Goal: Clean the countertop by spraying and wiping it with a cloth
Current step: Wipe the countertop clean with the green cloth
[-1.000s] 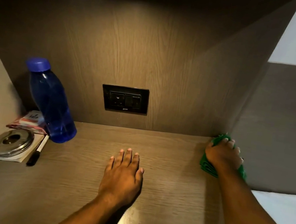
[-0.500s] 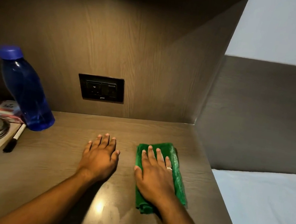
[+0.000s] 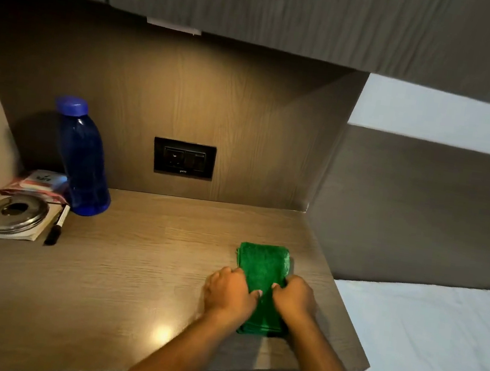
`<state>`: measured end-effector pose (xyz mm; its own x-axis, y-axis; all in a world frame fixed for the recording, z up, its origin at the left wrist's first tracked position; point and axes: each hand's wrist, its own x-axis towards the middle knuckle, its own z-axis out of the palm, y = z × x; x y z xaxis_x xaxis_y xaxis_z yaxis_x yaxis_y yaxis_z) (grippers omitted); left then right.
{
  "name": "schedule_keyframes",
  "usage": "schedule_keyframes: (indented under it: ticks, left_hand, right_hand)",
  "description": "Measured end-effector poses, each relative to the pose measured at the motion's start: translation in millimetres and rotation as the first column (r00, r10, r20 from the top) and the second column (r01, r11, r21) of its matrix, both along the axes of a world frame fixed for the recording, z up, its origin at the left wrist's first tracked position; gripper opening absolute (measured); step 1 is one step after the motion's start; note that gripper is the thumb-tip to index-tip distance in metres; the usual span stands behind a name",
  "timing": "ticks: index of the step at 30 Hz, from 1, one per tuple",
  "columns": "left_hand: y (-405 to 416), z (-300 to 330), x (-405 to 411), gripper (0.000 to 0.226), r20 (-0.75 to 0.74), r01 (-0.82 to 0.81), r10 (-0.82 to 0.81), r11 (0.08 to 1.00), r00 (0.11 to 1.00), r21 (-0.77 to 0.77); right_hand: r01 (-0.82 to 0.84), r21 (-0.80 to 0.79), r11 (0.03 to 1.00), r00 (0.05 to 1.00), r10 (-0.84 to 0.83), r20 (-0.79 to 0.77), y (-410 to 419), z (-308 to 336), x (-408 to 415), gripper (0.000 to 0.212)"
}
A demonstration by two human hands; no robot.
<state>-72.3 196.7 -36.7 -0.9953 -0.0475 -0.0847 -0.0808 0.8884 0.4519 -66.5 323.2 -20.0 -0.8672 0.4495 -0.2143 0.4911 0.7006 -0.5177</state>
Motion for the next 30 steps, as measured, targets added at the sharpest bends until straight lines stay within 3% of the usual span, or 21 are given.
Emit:
schedule_keyframes:
  ticks: [2,3,5,6,8,11,15,18,21,24,26,28,30]
  left_hand:
    - [-1,11,-4,0.030,0.118,-0.043,0.026,0.989,0.993,0.144]
    - [-4,15,-7,0.021,0.188,-0.086,0.025,0.943,0.982,0.321]
    - [-7,26,-7,0.004,0.303,-0.186,-0.063,0.666,0.951,0.722]
    - [-7,31,-3,0.006,0.333,-0.228,-0.117,0.520,0.936,0.823]
    - [-5,40,8,0.009,0.337,-0.256,-0.177,0.365,0.925,0.895]
    - [4,49,26,0.016,0.291,-0.225,-0.252,0.262,0.923,0.939]
    - [30,61,54,0.021,0.228,-0.168,-0.436,0.172,0.870,0.971]
    - [67,68,75,0.019,0.192,-0.128,-0.563,0.152,0.803,0.980]
    - [111,58,94,0.010,0.148,0.034,-0.595,0.283,0.790,0.959]
    - [157,32,118,0.029,0.177,0.162,-0.679,0.405,0.712,0.900]
    - [184,10,137,0.050,0.319,0.073,-0.762,0.431,0.564,0.900]
    - [217,-14,158,0.057,0.410,-0.091,-0.796,0.415,0.445,0.905]
    - [249,-36,173,0.047,0.440,-0.181,-0.777,0.403,0.450,0.897]
  right_hand:
    - [0.074,-0.168,0.983,0.997,-0.076,-0.011,-5,3,3,0.017]
    - [0.104,-0.290,0.951,0.992,-0.121,-0.040,-4,5,7,0.013]
    - [0.135,-0.500,0.855,0.975,-0.206,-0.089,1,10,18,0.018]
    - [0.144,-0.572,0.807,0.964,-0.245,-0.102,4,13,26,0.023]
    - [0.157,-0.647,0.746,0.941,-0.313,-0.133,6,19,45,0.025]
    - [0.217,-0.688,0.692,0.893,-0.426,-0.146,12,27,74,0.024]
    - [0.196,-0.904,0.379,0.867,-0.498,-0.021,32,36,118,0.038]
    - [0.122,-0.966,0.226,0.805,-0.593,-0.037,60,38,150,0.038]
    - [0.068,-0.979,0.192,0.708,-0.701,-0.088,97,38,187,0.031]
    - [-0.011,-0.987,0.159,0.614,-0.778,-0.133,138,26,232,0.030]
    - [-0.064,-0.992,0.110,0.580,-0.805,-0.126,163,11,258,0.030]
    - [-0.070,-0.990,0.122,0.586,-0.799,-0.140,191,-10,280,0.035]
    - [-0.018,-0.987,0.162,0.604,-0.785,-0.140,218,-31,296,0.043]
